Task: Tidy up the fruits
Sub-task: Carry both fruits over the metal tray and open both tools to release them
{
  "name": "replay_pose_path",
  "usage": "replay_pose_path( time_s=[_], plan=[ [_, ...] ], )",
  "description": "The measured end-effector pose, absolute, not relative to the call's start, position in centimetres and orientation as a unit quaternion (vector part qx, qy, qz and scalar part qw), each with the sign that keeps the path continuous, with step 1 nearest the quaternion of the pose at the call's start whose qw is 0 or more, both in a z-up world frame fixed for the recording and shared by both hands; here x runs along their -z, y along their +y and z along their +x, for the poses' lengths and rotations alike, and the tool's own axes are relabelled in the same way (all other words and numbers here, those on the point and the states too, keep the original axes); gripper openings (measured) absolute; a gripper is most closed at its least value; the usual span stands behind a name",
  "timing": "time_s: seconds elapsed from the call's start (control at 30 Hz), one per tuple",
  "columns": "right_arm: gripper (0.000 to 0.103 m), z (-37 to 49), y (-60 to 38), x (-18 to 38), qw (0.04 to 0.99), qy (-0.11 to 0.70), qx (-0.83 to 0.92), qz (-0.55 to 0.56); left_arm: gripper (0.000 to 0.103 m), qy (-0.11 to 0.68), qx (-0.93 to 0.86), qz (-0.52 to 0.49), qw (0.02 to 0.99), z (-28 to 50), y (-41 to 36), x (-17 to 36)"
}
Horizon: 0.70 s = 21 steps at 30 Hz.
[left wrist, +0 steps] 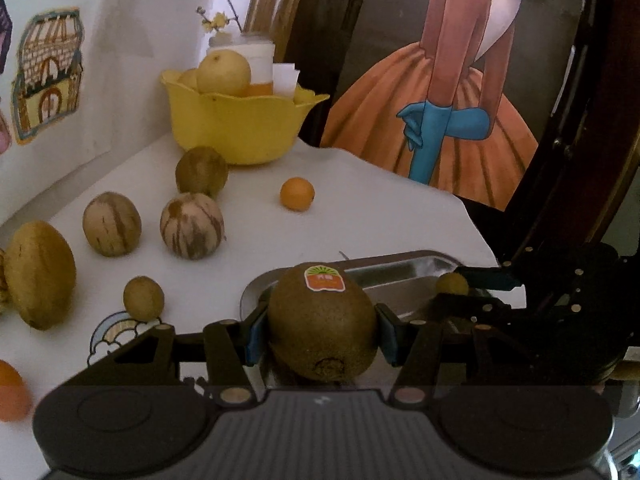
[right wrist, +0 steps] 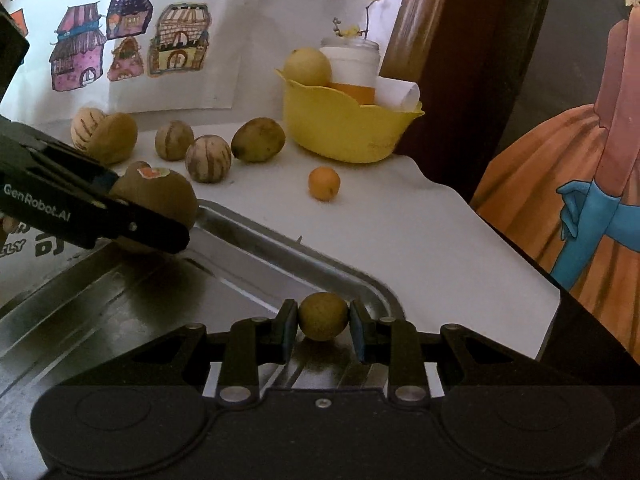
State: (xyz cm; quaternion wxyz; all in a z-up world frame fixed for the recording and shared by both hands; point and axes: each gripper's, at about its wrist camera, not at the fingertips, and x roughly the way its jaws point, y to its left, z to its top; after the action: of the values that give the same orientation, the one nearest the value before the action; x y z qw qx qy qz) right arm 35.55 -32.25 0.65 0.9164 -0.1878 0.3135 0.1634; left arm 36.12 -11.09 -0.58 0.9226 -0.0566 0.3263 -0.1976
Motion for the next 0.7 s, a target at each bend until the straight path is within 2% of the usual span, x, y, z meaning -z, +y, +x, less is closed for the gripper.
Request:
replay_pose_path(
  time_s=[0.5, 0.7],
  plan=[
    [0.031, 35.26, -32.32, -0.31, 0.918, 0.316, -0.160, -0.181, 0.059, 0.348, 0.209, -0.060, 0.912, 36.41, -11.77, 0.99],
    [0.042, 34.76, -32.31, -0.63, 0.918, 0.314, -0.157, -0.186, 0.060, 0.346, 0.208, -0.068, 0.913, 36.17, -11.70, 1.08]
  ],
)
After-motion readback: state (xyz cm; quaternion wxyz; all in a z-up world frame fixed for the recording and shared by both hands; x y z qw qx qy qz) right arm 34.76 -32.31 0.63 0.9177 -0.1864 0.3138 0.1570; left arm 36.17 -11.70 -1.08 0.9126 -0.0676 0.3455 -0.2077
